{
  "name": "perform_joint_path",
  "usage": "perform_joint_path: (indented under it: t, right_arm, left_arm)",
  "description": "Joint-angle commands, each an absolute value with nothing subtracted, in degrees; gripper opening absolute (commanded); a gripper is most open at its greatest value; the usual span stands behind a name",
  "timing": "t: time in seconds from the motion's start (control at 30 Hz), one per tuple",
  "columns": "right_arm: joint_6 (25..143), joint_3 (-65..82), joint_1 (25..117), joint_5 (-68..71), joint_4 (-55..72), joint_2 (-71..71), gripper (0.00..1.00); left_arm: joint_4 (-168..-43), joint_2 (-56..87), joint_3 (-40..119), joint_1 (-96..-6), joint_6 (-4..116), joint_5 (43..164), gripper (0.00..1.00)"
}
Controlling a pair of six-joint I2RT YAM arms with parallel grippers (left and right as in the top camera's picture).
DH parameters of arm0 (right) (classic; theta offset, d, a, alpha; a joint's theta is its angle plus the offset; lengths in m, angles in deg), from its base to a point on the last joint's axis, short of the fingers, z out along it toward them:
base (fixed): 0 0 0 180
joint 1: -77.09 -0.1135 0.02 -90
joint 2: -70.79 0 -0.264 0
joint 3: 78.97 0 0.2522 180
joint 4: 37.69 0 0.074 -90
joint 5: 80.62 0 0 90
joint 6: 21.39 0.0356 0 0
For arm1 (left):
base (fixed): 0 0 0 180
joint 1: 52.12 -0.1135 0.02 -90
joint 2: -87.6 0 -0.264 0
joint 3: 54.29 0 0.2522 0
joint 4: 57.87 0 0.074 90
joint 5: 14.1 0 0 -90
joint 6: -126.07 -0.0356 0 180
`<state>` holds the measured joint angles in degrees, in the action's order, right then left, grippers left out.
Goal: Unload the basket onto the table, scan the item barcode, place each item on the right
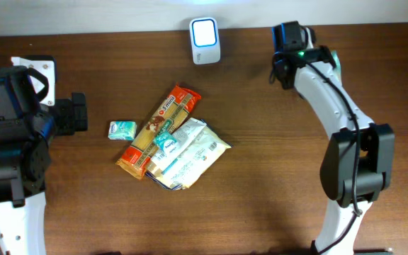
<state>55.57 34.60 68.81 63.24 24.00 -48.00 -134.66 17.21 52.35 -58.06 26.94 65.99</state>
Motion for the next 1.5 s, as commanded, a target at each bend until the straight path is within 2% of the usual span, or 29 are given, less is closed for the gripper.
perform_joint_path:
  t: [0.0,0.1,0.13,0.2,0.23,0.3,0.33,0.5,0.57,0.67,0.9,1.1,1.23,1.3,1.47]
  right_arm:
    - [72.56,35.21,72.44,50.5,31.1,-47.54,0.04]
    - [72.56,35.21,76.18,42.61,37.96,-47.3,0.04]
    - [72.56,35.21,78.17,38.06,40.3,-47.3,0.09]
    - [72.53,35.21,81.77,31.57,43.01,-47.3,0.34]
    - [72.56,35.21,84.42,27.44,43.91,-47.3,0.57]
    - [72.56,35.21,89.07,16.93,44.74,-47.3,0.93]
    - [72.58,35.21,91.17,10.46,45.39,-47.3,0.99]
    - [71.88,37.2,97.45,-26.83,50.27,-47.27,0.99]
    - [71.68,37.18,94.8,-32.45,50.2,-47.3,0.99]
    - [74.35,36.54,87.63,-31.79,47.19,-47.34,0.99]
    - [89.19,30.29,67.37,-30.46,35.71,-49.07,0.99]
    - [93.71,24.19,55.74,-28.51,32.61,-49.07,1.0]
    - [98.0,23.71,47.02,-25.52,25.7,-49.07,0.91]
    - [102.85,23.71,43.28,-19.29,25.33,-49.37,0.91]
    - [105.17,23.6,38.43,-19.22,27.21,-49.63,0.91]
  left_arm:
    - [-134.55,17.43,52.51,-58.3,27.84,65.97,0.99]
    - [-134.55,17.43,52.51,-58.3,27.84,65.97,0.99]
    - [-134.55,17.43,52.51,-58.3,27.84,65.97,0.99]
    - [-134.53,17.43,52.51,-58.3,27.84,65.97,0.99]
    - [-134.55,17.43,52.51,-58.3,27.84,65.97,0.99]
    - [-134.53,17.43,52.51,-58.3,27.84,65.97,0.99]
    - [-134.53,17.43,52.51,-58.3,27.84,65.97,0.99]
    - [-134.55,17.43,52.51,-58.3,27.84,65.97,0.99]
    - [-134.53,17.43,52.51,-58.3,27.84,65.97,0.99]
    - [-134.55,17.43,52.51,-58.3,27.84,65.97,0.99]
    - [-134.55,17.43,52.51,-58.3,27.84,65.97,0.99]
    - [-134.55,17.43,52.51,-58.3,27.84,65.97,0.99]
    - [-134.55,17.43,52.51,-58.3,27.84,65.99,0.99]
    - [-134.53,17.43,52.51,-58.3,27.84,65.97,0.99]
    - [-134.53,17.43,52.51,-58.3,27.84,65.97,0.99]
